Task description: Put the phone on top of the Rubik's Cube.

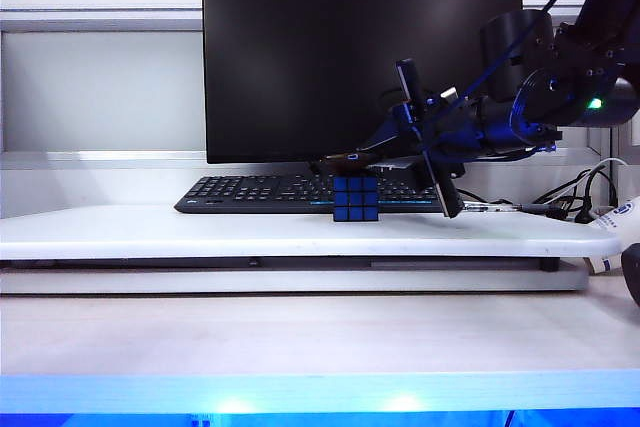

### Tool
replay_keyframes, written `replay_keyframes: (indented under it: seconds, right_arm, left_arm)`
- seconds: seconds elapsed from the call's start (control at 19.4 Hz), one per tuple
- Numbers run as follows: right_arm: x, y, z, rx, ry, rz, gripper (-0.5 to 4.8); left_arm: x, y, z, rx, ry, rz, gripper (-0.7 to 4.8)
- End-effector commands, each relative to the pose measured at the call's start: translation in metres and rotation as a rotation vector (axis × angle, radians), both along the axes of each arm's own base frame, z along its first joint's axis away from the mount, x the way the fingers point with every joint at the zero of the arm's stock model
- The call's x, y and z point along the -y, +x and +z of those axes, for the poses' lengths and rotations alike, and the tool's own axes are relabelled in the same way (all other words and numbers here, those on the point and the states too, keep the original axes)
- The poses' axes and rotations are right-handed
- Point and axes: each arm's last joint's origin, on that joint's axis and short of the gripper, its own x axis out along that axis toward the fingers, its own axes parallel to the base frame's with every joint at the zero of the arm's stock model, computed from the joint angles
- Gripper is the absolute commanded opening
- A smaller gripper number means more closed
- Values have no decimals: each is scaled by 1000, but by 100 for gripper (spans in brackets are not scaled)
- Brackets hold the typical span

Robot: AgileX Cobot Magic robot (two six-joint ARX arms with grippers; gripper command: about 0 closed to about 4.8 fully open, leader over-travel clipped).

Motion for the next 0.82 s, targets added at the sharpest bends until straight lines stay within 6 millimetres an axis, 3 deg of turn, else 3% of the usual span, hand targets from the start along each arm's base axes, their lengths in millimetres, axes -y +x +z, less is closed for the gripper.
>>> replay_keyframes:
  seconds: [0.05, 0.31, 0.62, 0.82]
  right_arm:
    - [-1, 0, 7, 30, 15, 12, 142]
    - [-1, -1, 2, -19, 0, 16, 296]
    - [2, 0, 2, -18, 0, 7, 341]
    - [17, 5, 1, -25, -1, -28, 347]
  left_arm:
    - [0, -2, -2, -45, -2, -9, -5]
    - [0, -2, -2, -45, -2, -9, -6]
    - [0, -2, -2, -45, -2, -9, -6]
    - [0, -2, -2, -45, -2, -9, -6]
